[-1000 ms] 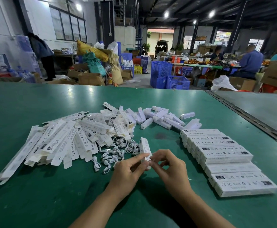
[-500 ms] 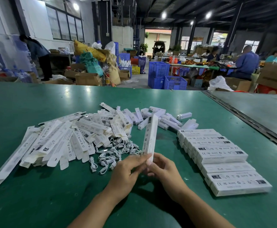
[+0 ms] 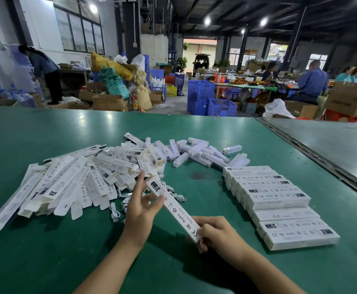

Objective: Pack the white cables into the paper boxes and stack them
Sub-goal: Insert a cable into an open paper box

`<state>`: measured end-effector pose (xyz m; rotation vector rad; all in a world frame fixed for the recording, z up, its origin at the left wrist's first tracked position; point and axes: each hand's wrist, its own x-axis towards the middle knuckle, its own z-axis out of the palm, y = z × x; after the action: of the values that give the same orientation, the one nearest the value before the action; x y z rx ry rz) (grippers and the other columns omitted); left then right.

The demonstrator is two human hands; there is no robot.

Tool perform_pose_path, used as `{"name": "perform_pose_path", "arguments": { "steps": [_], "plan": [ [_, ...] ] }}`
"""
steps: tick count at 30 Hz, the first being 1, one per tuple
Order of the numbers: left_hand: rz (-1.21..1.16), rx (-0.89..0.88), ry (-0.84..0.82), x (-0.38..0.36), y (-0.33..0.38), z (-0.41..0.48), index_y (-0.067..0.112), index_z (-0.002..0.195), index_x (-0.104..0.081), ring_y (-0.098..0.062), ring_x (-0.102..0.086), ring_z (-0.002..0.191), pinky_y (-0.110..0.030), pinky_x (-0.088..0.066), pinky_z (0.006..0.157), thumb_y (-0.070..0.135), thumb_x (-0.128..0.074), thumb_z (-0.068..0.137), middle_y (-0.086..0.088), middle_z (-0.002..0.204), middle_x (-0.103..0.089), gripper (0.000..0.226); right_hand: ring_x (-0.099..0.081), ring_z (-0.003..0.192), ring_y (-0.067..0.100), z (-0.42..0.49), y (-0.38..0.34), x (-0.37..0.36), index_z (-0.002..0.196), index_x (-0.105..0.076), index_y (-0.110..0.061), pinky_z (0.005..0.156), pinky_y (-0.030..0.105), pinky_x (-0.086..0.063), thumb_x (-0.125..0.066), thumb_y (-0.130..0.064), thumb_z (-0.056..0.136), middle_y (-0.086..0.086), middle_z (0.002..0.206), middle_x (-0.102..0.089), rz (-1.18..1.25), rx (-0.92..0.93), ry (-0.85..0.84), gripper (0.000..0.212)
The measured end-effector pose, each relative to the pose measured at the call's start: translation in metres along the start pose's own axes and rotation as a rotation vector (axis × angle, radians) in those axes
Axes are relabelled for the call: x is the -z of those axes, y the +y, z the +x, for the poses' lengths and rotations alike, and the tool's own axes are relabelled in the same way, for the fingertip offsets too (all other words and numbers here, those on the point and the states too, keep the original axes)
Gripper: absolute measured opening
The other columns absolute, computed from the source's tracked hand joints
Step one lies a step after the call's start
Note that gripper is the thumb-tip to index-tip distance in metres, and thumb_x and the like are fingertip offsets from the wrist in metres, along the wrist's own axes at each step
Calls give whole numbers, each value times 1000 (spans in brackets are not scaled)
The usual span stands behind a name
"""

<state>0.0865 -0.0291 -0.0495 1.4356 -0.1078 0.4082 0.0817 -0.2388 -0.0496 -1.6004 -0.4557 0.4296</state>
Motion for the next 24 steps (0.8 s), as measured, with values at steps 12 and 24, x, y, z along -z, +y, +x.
{"name": "perform_pose_path", "arguments": {
  "steps": [12, 24],
  "plan": [
    [28, 29, -8, -2, 0, -4, 48, 131, -46, -8, -67, 105, -28, -53, 83, 36, -64, 82, 21, 127, -62, 53, -64, 64, 24, -5, -3, -4, 103, -61, 4, 57, 25, -54, -54, -1, 83, 22, 85, -65, 378, -53, 243, 22],
    [134, 145, -131, 0, -3, -3, 44, 127, -48, -22, -66, 97, -21, -54, 69, 12, -65, 94, 6, 121, -61, 49, -67, 63, 18, -6, -14, 5, 119, -44, -6, 59, 27, -53, -39, -12, 103, 15, 84, -67, 700, 99, 926, 18]
  ]
}}
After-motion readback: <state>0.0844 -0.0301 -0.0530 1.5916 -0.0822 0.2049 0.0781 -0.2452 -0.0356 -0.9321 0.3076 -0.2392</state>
